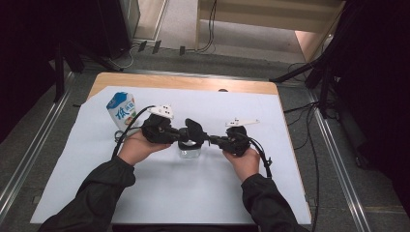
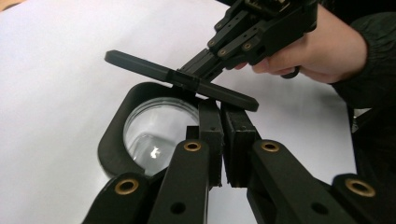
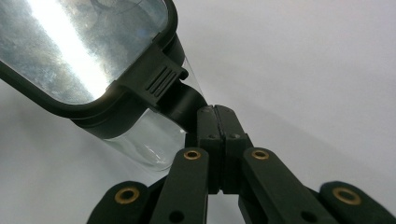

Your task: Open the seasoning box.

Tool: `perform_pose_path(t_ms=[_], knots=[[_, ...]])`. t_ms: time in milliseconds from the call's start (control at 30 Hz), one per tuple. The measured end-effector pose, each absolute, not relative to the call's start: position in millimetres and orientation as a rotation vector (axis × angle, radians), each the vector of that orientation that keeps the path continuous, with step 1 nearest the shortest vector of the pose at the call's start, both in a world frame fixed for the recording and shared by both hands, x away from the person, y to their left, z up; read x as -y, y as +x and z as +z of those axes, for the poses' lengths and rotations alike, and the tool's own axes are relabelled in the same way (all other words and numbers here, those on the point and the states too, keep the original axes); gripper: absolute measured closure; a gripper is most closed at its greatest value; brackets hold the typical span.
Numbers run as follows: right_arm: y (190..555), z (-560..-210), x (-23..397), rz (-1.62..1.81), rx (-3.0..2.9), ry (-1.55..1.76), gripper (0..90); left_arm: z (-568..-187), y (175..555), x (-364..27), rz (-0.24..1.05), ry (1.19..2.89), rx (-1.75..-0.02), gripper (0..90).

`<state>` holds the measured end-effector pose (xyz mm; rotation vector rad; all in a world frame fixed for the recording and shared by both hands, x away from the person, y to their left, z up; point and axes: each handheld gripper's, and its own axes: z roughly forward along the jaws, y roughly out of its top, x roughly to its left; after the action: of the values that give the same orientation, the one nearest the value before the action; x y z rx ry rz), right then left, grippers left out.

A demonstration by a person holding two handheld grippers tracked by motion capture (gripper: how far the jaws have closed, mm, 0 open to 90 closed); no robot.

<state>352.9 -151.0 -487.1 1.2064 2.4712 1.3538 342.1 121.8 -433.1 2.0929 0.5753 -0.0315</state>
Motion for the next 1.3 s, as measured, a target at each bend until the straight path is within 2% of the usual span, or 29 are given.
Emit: perform_pose_path(t_ms=[1300], knots=[[347.3,-488.7,150.6,1.377,-2.427,1.236,90.0,-426.5,365.2,-71.5,-0.057,2.129,-0.55,89.8]])
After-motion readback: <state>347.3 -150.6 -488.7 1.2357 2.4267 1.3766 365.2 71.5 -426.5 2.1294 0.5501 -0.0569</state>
